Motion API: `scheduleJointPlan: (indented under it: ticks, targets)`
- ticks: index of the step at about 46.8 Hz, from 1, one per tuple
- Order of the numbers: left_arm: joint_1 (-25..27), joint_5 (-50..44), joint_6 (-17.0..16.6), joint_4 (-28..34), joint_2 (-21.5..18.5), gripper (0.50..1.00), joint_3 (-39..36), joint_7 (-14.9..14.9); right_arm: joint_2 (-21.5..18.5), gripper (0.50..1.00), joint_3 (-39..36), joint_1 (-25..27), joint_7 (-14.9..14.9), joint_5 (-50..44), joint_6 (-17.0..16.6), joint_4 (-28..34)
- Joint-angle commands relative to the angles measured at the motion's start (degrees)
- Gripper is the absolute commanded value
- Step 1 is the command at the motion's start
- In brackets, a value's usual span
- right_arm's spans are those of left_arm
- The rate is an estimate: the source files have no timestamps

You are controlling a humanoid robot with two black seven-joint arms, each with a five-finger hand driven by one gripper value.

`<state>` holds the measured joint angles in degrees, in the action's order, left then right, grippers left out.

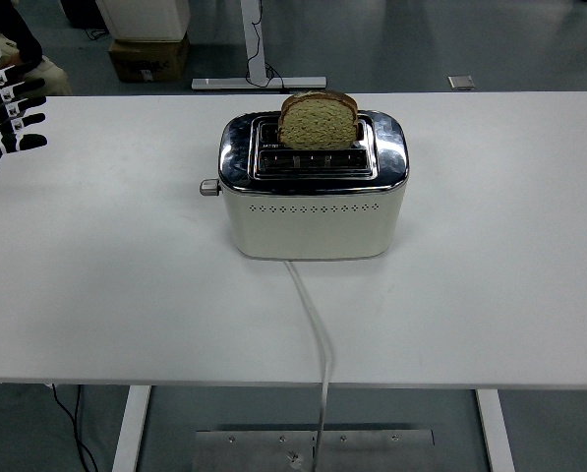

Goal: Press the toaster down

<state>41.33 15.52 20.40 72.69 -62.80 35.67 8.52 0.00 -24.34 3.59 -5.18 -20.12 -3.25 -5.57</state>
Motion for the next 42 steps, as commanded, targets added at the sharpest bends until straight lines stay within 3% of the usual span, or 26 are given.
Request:
scheduleJointPlan:
  ticks: [1,8,22,33,42]
  targets:
    - [1.0,7.7,1.0,1.8,-0.9,1.0,0.0,-1.7,0.0,0.998,0.0,-0.3,0.0,0.0,0.0,-0.1]
    - [2.5,22.8,4.6,4.7,-1.4,1.0,0.0,-4.1,0.0,1.0,0.0,-0.5,0.0,0.1,0.0,0.0]
    - [5.6,38.8,11.0,4.7,1.4,1.0,-1.5,-8.3,0.0,0.998,0.0,-0.5,0.0,0.1,0.0,0.0]
    - [9.9,46.2,11.1,2.5,7.2,1.0,-2.4,-8.3,0.0,1.0,0.0,-0.5,0.0,0.1,0.0,0.0]
    - [15.9,47.7,11.0,-1.5,12.0,1.0,-9.1,-8.3,0.0,1.0,0.0,-0.5,0.0,0.1,0.0,0.0]
